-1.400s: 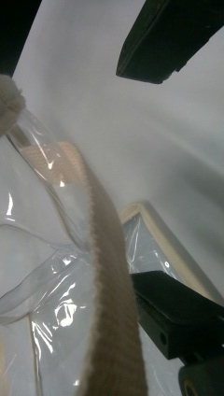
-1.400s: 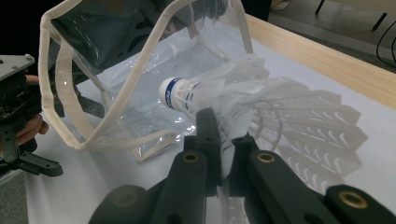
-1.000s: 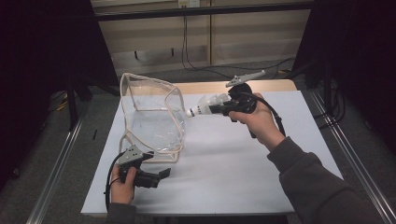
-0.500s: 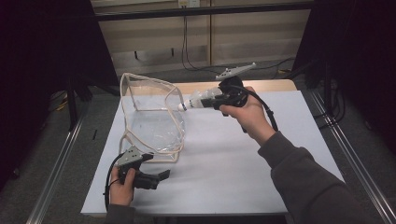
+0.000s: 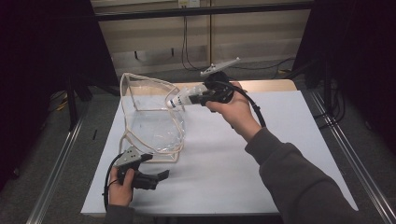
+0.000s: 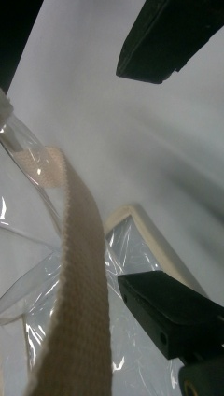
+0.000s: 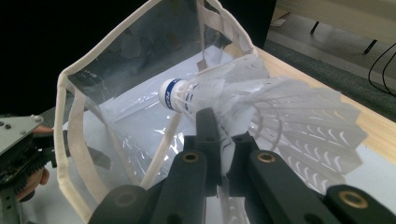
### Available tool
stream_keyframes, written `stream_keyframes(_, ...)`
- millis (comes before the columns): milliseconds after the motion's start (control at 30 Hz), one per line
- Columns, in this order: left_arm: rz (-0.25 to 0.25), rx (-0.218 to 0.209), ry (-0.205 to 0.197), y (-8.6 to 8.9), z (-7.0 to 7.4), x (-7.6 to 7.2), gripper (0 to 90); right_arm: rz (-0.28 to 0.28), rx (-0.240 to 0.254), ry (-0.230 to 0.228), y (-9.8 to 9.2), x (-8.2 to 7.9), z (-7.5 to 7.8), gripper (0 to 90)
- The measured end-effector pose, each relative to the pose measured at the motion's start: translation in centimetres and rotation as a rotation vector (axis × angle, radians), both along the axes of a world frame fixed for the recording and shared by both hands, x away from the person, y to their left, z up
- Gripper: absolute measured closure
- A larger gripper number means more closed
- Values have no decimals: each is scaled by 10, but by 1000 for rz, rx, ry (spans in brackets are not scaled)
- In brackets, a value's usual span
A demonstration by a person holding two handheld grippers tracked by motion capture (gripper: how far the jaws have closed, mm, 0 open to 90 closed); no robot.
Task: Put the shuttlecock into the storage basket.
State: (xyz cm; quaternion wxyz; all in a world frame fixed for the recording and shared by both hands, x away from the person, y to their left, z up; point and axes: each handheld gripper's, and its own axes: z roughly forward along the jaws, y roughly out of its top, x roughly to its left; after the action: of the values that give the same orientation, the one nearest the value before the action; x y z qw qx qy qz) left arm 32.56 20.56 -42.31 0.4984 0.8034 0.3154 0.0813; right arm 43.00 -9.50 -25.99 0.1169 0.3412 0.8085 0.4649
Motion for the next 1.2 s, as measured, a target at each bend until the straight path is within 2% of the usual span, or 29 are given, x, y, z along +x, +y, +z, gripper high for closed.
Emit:
stream_keyframes(300, 0, -1, -2, 1, 1, -1, 28, -9, -17, -12, 14, 5, 4, 879)
stream_keyframes(1200, 7, -5, -1, 5, 0, -1, 28, 32, -55, -27, 65, 12, 6, 879)
